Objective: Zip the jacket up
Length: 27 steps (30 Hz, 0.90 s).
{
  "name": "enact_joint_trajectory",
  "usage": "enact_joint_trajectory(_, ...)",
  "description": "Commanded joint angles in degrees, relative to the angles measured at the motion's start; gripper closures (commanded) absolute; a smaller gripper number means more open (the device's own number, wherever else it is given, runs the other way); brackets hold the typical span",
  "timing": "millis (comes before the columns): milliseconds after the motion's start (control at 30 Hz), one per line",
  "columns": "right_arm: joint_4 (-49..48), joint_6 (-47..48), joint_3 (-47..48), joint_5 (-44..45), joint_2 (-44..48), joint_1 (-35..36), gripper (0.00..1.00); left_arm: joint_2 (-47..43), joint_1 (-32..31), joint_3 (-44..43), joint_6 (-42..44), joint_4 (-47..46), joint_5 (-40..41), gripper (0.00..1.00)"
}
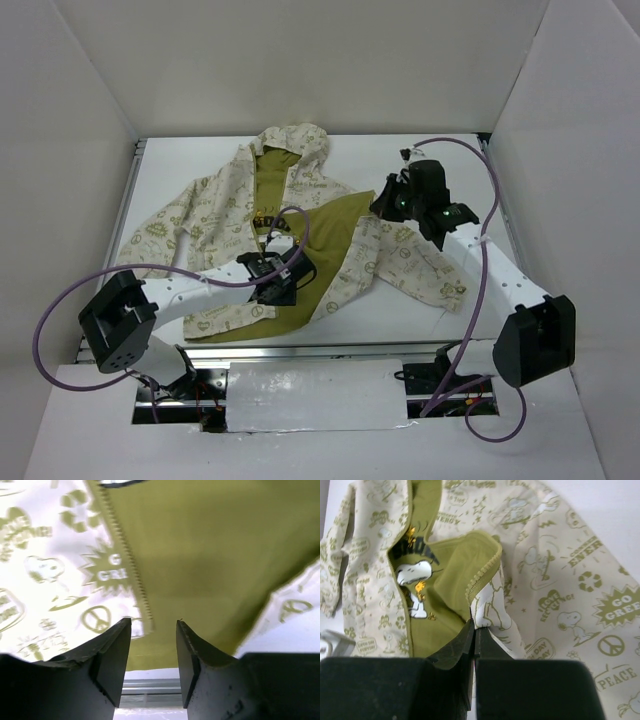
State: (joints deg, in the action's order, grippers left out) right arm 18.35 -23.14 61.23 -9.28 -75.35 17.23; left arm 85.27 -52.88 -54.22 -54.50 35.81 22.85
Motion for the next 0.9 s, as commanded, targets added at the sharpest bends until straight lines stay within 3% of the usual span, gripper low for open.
enact_joint_trajectory(0,-0.2,2.5,-1.6,-0.3,2.3,2.4,1.0,-0.7,0.0,-2.0,-3.2,6.2,4.7,0.47)
enact_joint_trajectory(867,-2.0,2.0,-4.0,-0.1,1.3,2.5,1.0,0.2,0.1,7.1,-7.7,-0.6,-0.4,0.55)
